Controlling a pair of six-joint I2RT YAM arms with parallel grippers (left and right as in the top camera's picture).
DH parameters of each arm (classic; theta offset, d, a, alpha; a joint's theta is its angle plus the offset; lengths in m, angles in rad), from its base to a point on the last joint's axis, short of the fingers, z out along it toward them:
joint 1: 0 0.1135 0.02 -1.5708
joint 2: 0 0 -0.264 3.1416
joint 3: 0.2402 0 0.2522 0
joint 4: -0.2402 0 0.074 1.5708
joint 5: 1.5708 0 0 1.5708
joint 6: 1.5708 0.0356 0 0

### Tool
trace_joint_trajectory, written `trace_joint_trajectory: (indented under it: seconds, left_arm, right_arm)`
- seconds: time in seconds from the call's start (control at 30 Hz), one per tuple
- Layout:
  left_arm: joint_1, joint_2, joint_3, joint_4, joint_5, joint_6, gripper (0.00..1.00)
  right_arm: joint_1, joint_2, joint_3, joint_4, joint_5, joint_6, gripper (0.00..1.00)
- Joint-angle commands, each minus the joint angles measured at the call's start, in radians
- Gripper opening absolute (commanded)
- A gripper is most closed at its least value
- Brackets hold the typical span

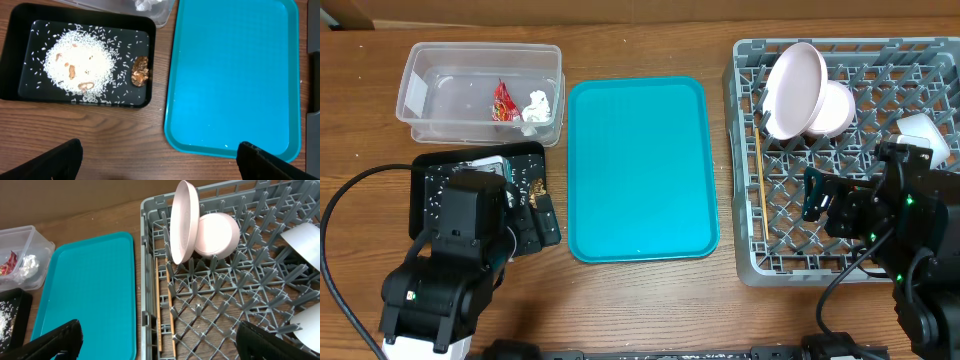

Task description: Sort waste into correct bins and load items into the dishwasher

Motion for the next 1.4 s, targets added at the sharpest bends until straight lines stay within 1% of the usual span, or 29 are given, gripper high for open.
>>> trace_joint_trajectory:
  seconds: [0.0,0.17,0.27,0.33,0.67,0.97,1.0,1.27,1.33,1.37]
  left_arm:
    - [-0.006,0.011,-0.009,0.003,-0.013,-0.017,1.0]
    - [-0.006,0.025,-0.009,0.003,-0.013,-0.017,1.0]
    - [-0.006,0.039,-0.009,0.003,-0.013,-0.017,1.0]
    - [-0.006,0.045,-0.009,0.003,-0.013,-0.017,1.0]
    - [-0.006,0.092,-0.009,0.003,-0.013,-0.017,1.0]
    - [-0.006,0.155,-0.009,0.004,-0.013,-0.017,1.0]
    - [-0.006,0.173,-0.009,0.004,-0.013,-0.017,1.0]
    - [-0.006,0.24,-0.009,0.004,-0.013,-0.017,1.0]
    - [-0.006,0.257,-0.009,0.004,-0.013,-0.017,1.0]
    - [-0.006,0.267,-0.009,0.004,-0.013,-0.017,1.0]
  right_arm:
    - [-0.002,-0.004,-0.007,0.005,0.009,0.006,1.0]
    - [-0.001,-0.01,-0.008,0.025,0.02,0.002,1.0]
    - [-0.001,-0.039,-0.047,0.094,0.023,-0.047,1.0]
    - [-0.001,-0.069,-0.097,0.149,0.024,-0.05,1.0]
    - [0.026,-0.315,-0.502,0.562,0.019,-0.046,1.0]
    - [0.046,-0.573,-0.884,0.951,0.019,-0.045,1.0]
    - [0.046,-0.641,-0.974,1.035,0.019,-0.046,1.0]
    - [0.046,-0.818,-1.184,1.222,0.021,-0.047,1.0]
    - [0.046,-0.833,-1.231,1.295,0.029,-0.052,1.0]
    - [0.046,-0.833,-1.229,1.284,0.036,-0.069,1.0]
